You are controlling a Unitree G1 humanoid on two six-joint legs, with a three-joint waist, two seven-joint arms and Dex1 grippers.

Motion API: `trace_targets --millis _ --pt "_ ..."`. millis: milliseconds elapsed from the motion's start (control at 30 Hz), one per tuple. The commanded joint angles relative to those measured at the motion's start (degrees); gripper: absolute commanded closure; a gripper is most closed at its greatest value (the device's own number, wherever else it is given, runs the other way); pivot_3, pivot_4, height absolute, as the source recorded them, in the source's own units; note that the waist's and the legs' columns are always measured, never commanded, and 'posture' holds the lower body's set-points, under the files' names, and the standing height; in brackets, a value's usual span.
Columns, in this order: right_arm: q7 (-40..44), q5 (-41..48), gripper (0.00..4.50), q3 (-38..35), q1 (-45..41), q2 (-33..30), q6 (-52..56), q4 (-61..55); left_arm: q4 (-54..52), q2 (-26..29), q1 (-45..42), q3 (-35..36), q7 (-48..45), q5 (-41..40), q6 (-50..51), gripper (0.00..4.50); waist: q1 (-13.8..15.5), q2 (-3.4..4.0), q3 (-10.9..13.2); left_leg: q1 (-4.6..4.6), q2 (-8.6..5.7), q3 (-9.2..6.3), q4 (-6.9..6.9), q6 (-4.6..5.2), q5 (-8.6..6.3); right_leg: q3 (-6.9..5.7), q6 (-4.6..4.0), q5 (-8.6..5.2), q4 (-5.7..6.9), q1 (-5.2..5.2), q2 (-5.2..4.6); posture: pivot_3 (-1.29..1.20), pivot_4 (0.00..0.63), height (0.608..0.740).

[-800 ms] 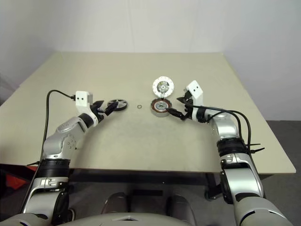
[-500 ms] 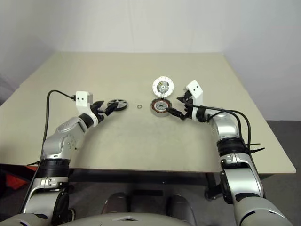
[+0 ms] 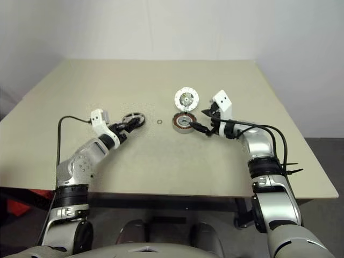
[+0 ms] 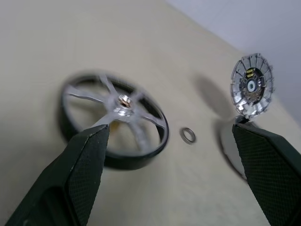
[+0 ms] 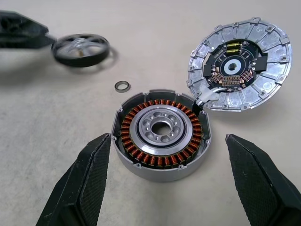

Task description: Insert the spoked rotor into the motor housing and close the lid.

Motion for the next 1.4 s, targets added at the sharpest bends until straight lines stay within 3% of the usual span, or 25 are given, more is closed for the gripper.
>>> trace_targets --millis 33,233,500,700,1200,1400 --pt "0.29 1.06 0.09 -1.32 -0.91 -0.83 -0.85 -1.43 -2.96 -1.04 -0.02 2.55 2.76 -4.85 4.37 0.08 0.02 -0.01 0.0 0.0 0.0 0.0 0.0 0.0 0.0 0.0 0.0 0.0 0.0 0.0 0.0 0.0 0.0 0.74" --pt "0.42 0.99 0.09 -1.35 -1.12 -0.99 -1.0 -0.64 -5.34 -1.15 0.39 5.04 3.5 -10.45 7.58 0.08 0.0 -0.01 0.0 -0.01 0.0 0.0 0.0 0.01 0.0 0.0 0.01 -0.01 -0.02 0.0 0.0 0.0 0.0 0.74" --pt "0.33 0.96 0.09 -1.18 -0.8 -0.64 -1.03 -0.62 -8.81 -3.79 2.03 8.71 4.18 -24.48 12.3 0.08 0.01 0.0 0.0 -0.02 -0.01 0.0 0.0 0.05 -0.02 -0.01 0.01 0.0 -0.07 0.0 0.0 0.0 0.0 0.74" --pt "0.38 0.9 0.09 -1.33 -0.85 -0.71 -1.55 0.27 -2.36 -4.66 4.71 9.71 12.84 -23.41 13.57 0.08 -0.06 0.0 0.0 0.0 0.0 0.0 0.0 0.04 -0.02 -0.01 0.17 -0.1 -0.07 0.02 0.02 0.0 0.0 0.74" --pt "0.16 1.15 0.09 -1.03 0.22 -0.71 -0.65 -1.93 0.18 -4.45 3.14 12.99 13.41 -21.87 -0.92 0.08 -0.17 -0.01 -0.02 0.93 0.04 0.0 -0.18 -0.01 0.0 -0.06 0.5 -0.26 -0.53 0.82 0.06 0.0 0.0 0.74" --pt "-0.28 1.52 0.09 -0.96 1.35 -0.71 1.99 -5.84 0.41 -4.57 1.97 13.26 13.98 -21.95 -4.42 0.08 0.05 -0.02 -0.02 0.85 -0.04 0.0 -0.2 0.24 -0.15 -0.04 0.56 -0.16 -0.79 0.92 -0.01 0.0 0.0 0.74"
